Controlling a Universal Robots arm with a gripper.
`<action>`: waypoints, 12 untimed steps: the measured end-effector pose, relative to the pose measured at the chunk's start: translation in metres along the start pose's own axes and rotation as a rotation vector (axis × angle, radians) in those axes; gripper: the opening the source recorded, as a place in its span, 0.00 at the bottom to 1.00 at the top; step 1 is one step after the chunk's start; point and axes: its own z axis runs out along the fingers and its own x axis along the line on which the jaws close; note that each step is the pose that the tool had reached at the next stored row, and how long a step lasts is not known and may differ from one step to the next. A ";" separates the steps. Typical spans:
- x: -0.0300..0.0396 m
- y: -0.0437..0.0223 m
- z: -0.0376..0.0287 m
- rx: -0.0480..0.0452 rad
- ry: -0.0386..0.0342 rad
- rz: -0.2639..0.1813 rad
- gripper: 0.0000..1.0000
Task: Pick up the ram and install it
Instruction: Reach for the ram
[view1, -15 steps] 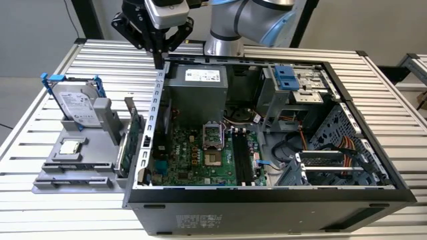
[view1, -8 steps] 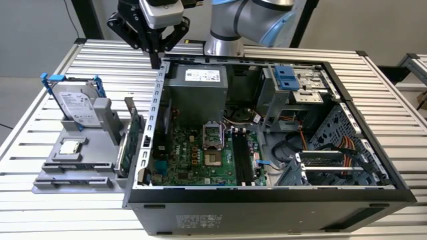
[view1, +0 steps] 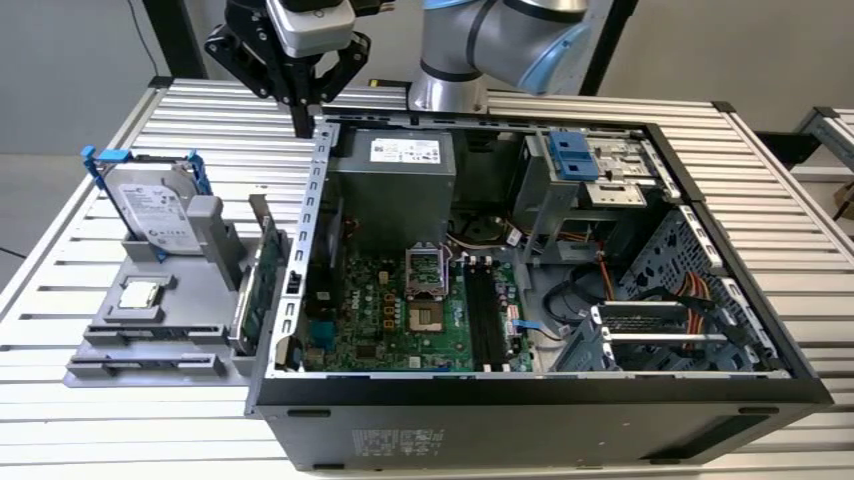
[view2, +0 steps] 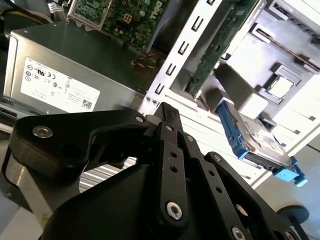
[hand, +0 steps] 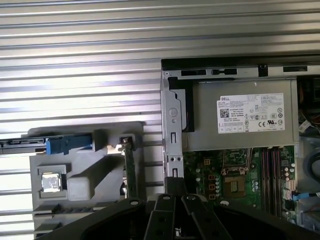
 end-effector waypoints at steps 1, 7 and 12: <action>0.0008 0.0000 0.0000 0.0001 0.0000 0.000 0.00; 0.0059 -0.0004 -0.0001 0.0000 0.0000 0.000 0.00; 0.0103 -0.0007 -0.0002 0.0000 0.0000 0.000 0.00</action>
